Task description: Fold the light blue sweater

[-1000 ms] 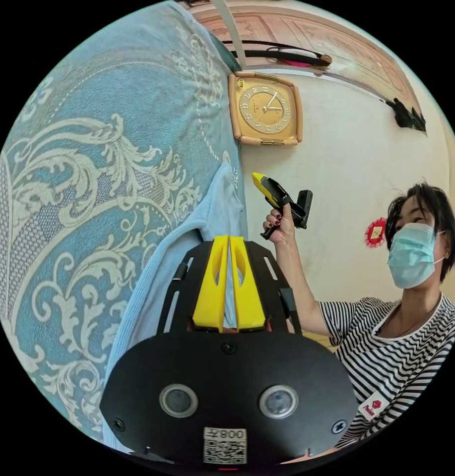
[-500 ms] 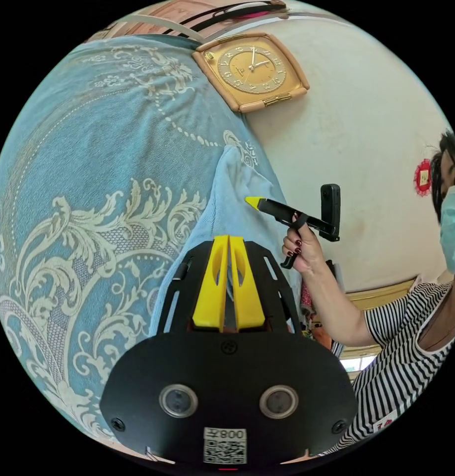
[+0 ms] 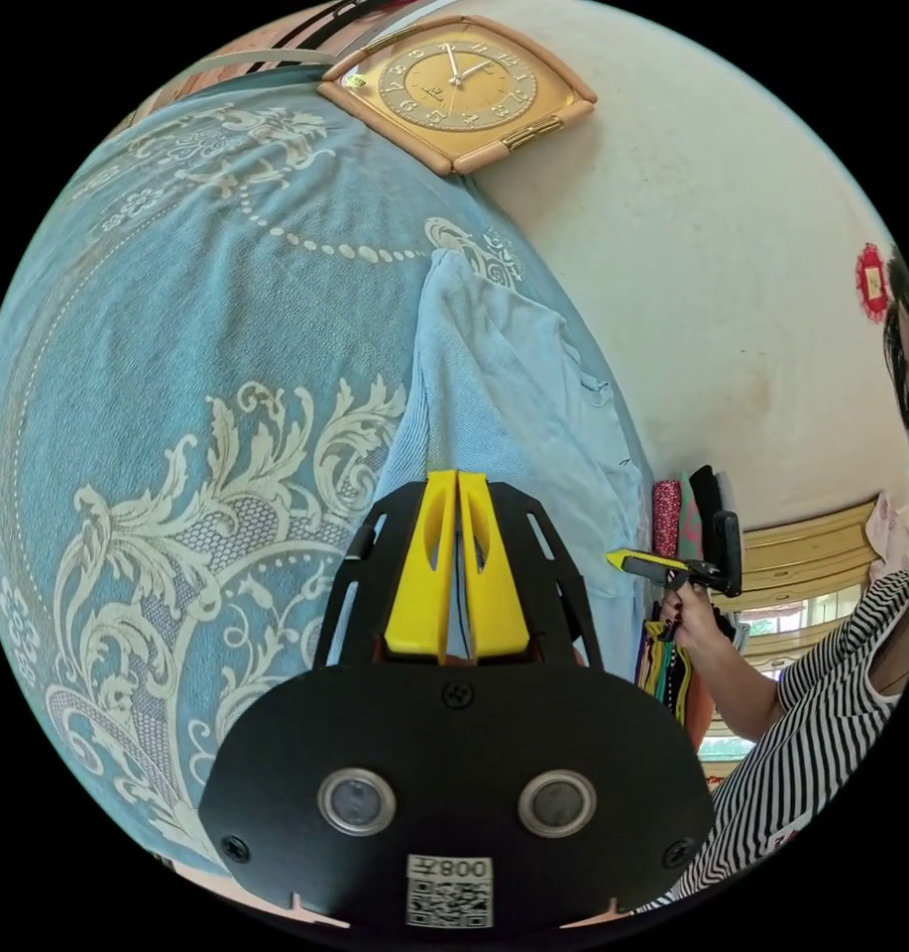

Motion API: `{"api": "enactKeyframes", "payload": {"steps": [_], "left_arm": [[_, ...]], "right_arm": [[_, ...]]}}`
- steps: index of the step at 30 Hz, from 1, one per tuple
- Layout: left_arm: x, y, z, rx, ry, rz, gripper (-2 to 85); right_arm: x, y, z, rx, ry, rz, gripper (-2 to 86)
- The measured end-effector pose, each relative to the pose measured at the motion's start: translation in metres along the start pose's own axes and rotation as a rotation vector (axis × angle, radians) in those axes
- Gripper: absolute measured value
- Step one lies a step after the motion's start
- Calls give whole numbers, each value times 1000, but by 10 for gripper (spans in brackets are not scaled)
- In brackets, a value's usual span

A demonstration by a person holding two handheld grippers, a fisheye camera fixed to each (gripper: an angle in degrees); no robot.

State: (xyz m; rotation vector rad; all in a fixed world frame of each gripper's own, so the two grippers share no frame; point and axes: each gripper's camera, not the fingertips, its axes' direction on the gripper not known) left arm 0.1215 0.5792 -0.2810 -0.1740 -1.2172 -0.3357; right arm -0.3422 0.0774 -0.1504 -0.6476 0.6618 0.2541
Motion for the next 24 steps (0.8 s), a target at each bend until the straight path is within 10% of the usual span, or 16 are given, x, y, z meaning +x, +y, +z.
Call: {"api": "enactKeyframes", "payload": {"steps": [6,24], "left_arm": [[2,6,10,-36,24,21,2],[-22,84,-26,-156,12,-65,6]], "right_arm": [[7,21,1,-4,229,-55,1],[91,152,-46,135,36,93,1]]}}
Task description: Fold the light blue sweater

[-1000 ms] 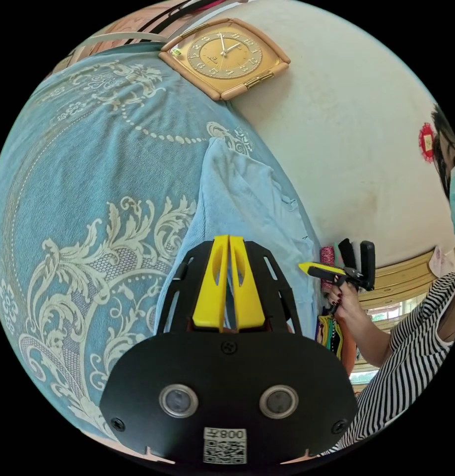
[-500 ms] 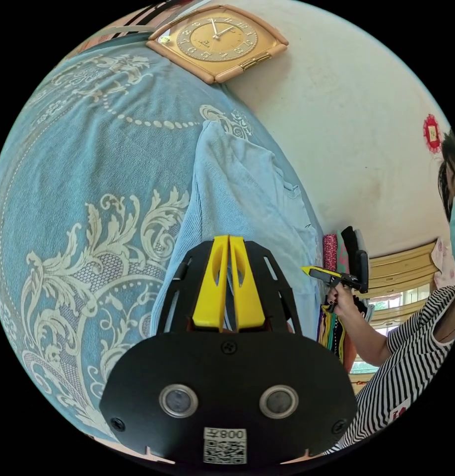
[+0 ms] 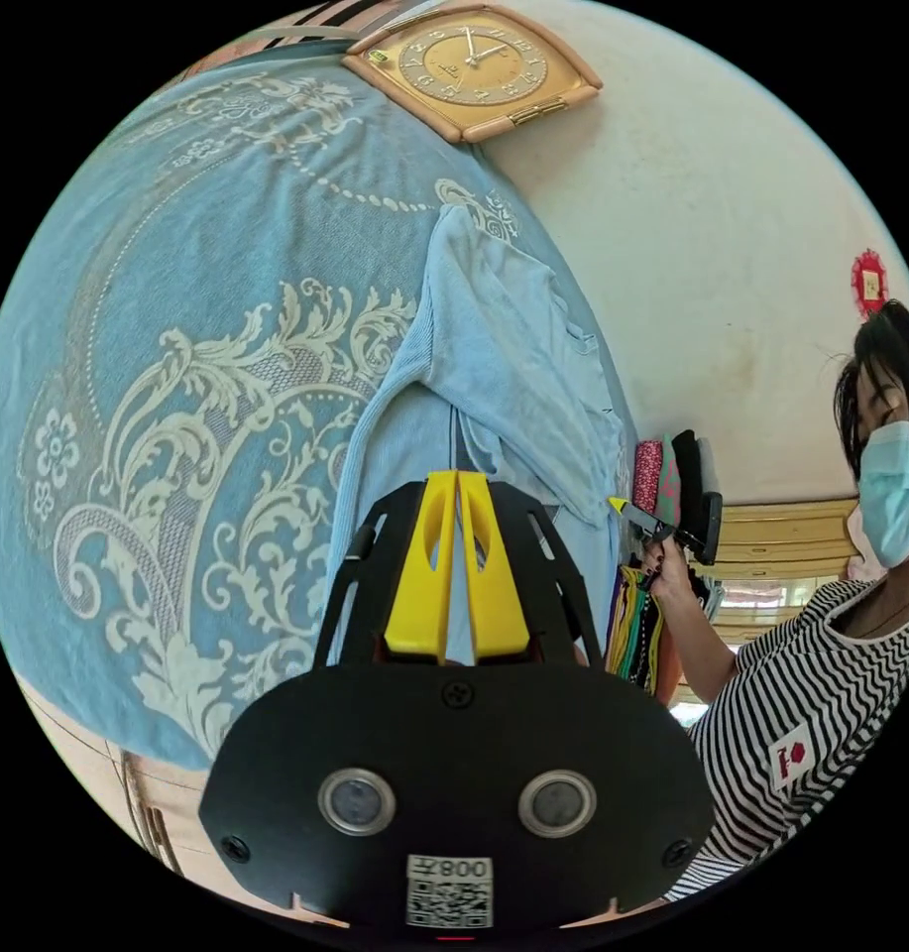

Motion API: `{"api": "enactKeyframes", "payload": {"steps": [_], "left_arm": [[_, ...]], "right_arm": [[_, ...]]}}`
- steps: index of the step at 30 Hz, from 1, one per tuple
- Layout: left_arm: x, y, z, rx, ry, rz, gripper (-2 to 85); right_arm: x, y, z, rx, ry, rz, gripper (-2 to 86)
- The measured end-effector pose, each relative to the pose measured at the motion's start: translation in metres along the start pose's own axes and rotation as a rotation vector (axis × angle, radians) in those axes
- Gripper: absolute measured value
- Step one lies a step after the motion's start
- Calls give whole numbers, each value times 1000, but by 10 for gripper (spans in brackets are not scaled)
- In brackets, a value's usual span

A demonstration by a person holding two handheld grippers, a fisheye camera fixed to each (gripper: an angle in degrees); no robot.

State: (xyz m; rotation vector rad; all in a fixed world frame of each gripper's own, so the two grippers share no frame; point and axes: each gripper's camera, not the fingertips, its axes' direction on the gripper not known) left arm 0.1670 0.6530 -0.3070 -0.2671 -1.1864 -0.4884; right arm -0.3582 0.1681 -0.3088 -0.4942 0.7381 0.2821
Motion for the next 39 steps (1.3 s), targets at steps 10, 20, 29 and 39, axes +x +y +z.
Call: {"api": "enactKeyframes", "payload": {"steps": [10,20,29,39], "left_arm": [[-51,109,-30,-245,-92,-201,67],[-93,139,29,-491,-126,-106,90],[-106,156,43,-477,-23,-30,46],[-120,182,50,-457,34,-98,31]], "right_arm": [[55,118,-14,-22,-125,170,1],[72,180,-16,0,-119,227,1],[63,201,1,-12,-124,188,1],[54,217,9,-44,-84,186,1]]}}
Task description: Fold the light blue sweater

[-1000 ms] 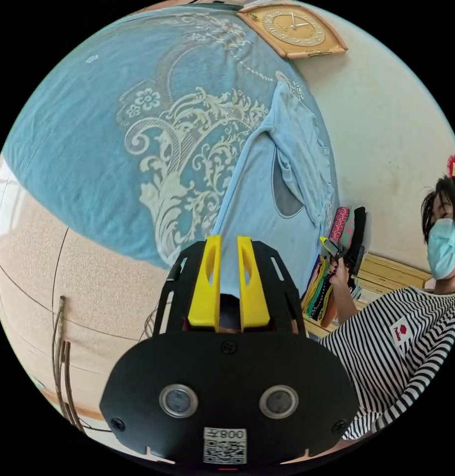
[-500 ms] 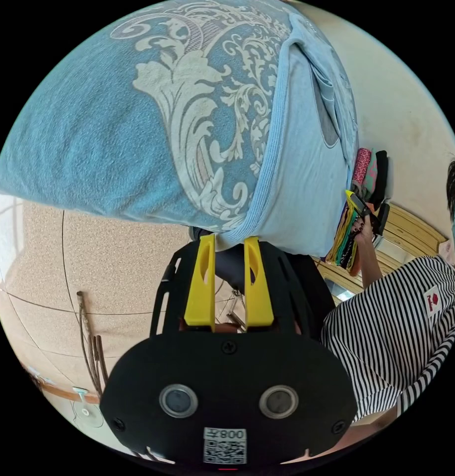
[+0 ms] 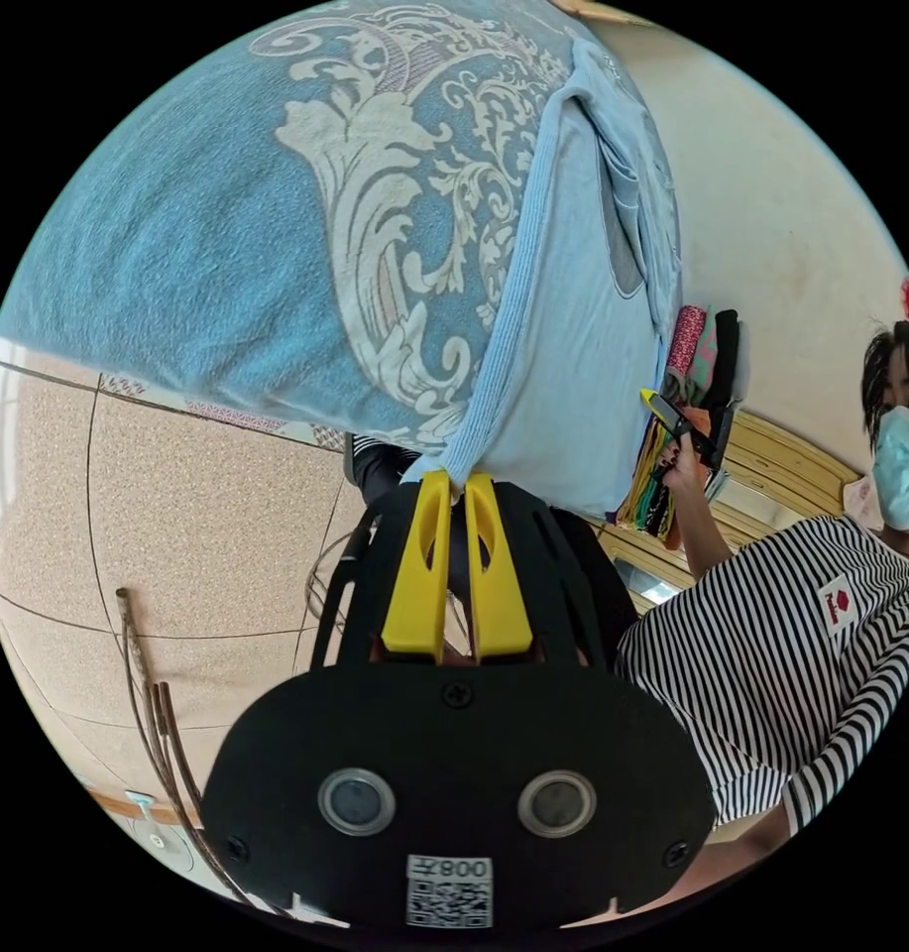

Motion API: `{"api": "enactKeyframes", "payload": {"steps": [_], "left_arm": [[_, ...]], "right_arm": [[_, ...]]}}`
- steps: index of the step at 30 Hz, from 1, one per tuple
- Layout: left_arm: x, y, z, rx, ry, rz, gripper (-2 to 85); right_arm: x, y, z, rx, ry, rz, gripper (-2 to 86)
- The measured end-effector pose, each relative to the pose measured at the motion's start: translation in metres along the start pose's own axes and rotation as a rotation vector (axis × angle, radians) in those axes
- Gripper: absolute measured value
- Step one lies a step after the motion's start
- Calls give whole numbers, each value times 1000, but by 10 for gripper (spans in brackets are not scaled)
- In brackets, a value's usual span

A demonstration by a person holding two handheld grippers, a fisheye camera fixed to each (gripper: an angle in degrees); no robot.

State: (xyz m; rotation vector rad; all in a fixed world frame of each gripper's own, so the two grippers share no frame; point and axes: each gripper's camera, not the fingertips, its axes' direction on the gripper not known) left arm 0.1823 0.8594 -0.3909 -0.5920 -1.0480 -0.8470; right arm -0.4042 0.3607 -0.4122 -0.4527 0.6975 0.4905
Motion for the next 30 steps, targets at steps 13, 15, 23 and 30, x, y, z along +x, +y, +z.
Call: {"api": "enactKeyframes", "payload": {"steps": [13,15,23,30], "left_arm": [[-6,21,23,11,30,0,32],[-7,25,26,21,33,2,35],[-12,19,54,-64,-30,22,50],[-13,20,63,-108,-3,-11,37]], "right_arm": [[-34,24,1,56,103,-17,1],[-36,25,0,56,100,-10,1],[-49,28,-2,32,110,-9,1],[-68,30,-3,-1,166,-10,1]]}}
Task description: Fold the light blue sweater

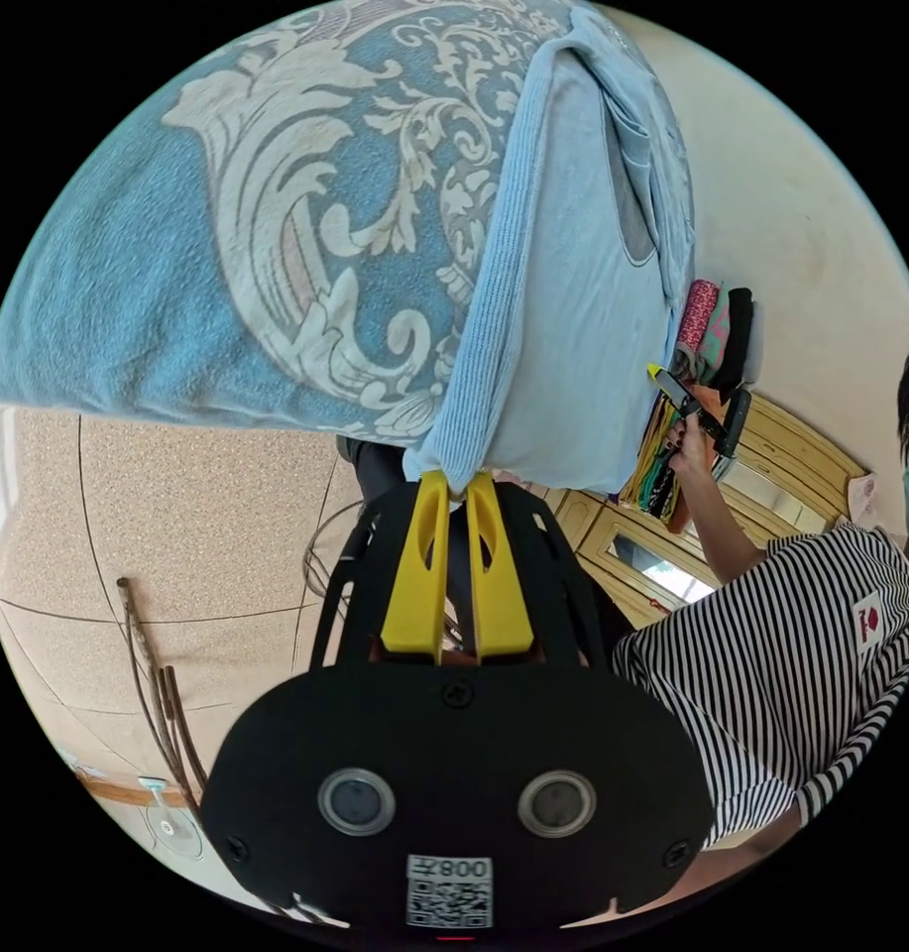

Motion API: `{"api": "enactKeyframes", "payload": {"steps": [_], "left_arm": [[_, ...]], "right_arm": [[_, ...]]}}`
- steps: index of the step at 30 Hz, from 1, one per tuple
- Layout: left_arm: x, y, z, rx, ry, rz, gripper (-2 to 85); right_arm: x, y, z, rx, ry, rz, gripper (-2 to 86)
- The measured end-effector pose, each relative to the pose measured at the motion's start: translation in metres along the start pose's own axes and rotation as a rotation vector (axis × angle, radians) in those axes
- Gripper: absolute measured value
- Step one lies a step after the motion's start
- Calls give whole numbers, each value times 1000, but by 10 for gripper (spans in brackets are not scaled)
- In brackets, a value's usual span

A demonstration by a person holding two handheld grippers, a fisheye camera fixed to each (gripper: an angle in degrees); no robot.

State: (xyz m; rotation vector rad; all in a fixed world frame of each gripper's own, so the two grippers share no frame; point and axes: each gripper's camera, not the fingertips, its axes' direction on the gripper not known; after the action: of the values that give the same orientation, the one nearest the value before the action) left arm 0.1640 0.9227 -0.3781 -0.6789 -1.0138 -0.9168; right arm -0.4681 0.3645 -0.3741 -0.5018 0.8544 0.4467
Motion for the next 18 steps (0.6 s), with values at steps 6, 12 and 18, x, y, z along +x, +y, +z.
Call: {"api": "enactKeyframes", "payload": {"steps": [6,12,18], "left_arm": [[-3,8,4,-8,13,-40,36],[-5,20,12,14,30,-34,36],[-13,43,19,106,36,5,43]], "right_arm": [[-5,9,-4,10,-9,27,1],[-7,20,-8,21,-24,19,1],[-11,38,-13,72,-25,-5,2]]}}
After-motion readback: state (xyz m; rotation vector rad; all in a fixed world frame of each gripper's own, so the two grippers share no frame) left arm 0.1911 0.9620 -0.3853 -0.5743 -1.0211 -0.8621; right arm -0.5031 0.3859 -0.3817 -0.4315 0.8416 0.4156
